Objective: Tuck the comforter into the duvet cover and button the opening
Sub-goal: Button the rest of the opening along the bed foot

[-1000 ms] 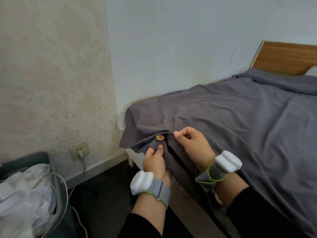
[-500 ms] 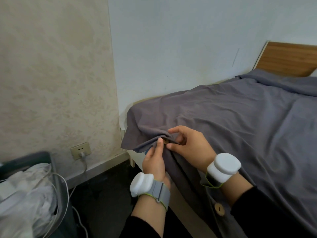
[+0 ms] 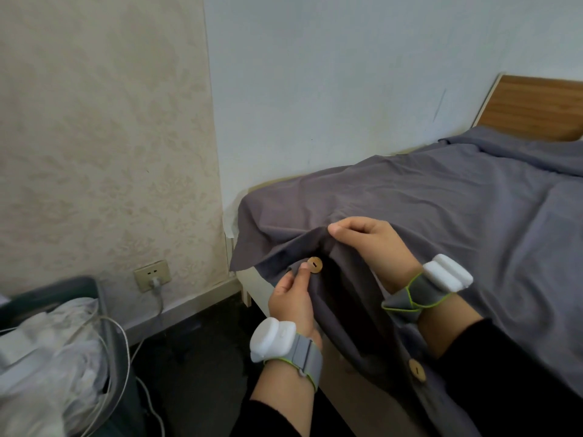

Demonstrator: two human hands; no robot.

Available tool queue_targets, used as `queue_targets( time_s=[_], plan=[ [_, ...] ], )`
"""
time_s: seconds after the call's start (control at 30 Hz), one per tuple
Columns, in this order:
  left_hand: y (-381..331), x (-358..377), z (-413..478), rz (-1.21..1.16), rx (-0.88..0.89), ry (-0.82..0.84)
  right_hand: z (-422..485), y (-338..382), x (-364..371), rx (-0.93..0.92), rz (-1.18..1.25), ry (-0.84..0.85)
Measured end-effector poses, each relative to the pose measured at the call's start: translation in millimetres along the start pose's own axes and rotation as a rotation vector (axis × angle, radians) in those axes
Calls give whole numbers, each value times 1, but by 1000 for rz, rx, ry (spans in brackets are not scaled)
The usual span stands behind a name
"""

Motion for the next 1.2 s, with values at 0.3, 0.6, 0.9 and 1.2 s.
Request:
queue_targets(
  time_s=[0.3, 0.6, 0.9, 1.2],
  plan=[
    [-5, 5, -3, -40, 59, 38, 5, -16, -15, 42, 4, -127],
    [-8, 10, -6, -53, 88, 69, -4, -18, -6, 102, 215, -27],
    [-6, 9, -6, -21, 96, 55, -11, -12, -7, 48, 105, 7],
    [-10, 9, -10, 7, 133, -4, -10, -10, -12, -15, 18, -58]
  ],
)
Point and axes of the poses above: each hand's wrist, its own z-axis towards the middle knuckle, its own x-axis out of the palm, y = z × x, the point moved 5 cm from there along z, towards the middle knuckle, and after that the axes turned 7 degrees about z, right-handed, at the moved point
